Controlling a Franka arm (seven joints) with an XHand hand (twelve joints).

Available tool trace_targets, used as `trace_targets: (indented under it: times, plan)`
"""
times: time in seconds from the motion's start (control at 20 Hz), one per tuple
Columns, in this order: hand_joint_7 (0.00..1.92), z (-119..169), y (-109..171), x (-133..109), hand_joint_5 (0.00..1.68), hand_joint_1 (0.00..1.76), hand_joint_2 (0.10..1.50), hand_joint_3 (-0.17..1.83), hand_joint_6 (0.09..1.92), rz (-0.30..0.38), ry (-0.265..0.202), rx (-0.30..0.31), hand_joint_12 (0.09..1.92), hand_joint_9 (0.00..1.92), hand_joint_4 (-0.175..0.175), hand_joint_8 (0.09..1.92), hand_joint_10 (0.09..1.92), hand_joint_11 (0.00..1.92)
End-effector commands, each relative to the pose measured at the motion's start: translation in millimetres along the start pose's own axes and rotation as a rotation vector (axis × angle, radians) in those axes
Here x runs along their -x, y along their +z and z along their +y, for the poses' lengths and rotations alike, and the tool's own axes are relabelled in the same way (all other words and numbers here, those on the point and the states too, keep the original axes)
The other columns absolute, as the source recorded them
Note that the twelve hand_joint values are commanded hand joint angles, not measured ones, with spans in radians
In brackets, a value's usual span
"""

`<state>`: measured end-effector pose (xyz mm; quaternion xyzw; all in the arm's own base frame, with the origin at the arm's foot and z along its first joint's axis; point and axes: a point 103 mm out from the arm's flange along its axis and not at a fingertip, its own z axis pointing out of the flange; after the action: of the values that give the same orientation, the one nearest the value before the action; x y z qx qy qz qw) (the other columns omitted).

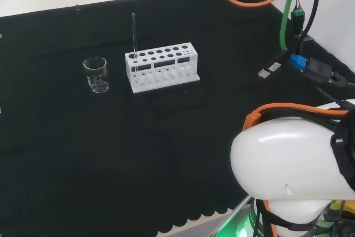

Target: Take the glass rod from the white test tube rack.

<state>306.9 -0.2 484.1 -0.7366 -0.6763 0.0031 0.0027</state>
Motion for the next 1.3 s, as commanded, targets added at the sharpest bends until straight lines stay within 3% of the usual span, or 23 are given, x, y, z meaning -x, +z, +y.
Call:
trace_targets:
  times: [0.05,0.25,0.55,0.85,1.05,1.3]
  plan:
    - [0.0,0,0,1,0.0,0.4,0.72,0.5,0.09,-0.007,0.0,0.007,1.19,0.0,0.058,0.24,0.69,0.0]
    - [0.0,0,0,2,0.0,0.39,0.79,0.37,0.09,-0.02,0.009,-0.011,1.27,0.0,0.055,0.22,0.72,0.0]
    - [0.0,0,1,5,0.01,0.39,0.81,0.34,0.09,-0.006,-0.013,-0.009,1.28,0.0,0.052,0.24,0.74,0.0]
    - [0.0,0,1,6,0.02,0.39,0.82,0.31,0.09,-0.004,-0.006,-0.001,1.3,0.0,0.053,0.3,0.82,0.0]
    - [0.0,4,2,8,0.04,0.39,0.83,0.29,0.09,-0.014,-0.018,0.007,1.46,0.04,0.051,0.5,0.93,0.02]
    - [0.02,11,1,5,0.08,0.39,0.84,0.28,0.09,-0.018,-0.05,0.004,1.48,0.18,0.045,0.69,0.96,0.18]
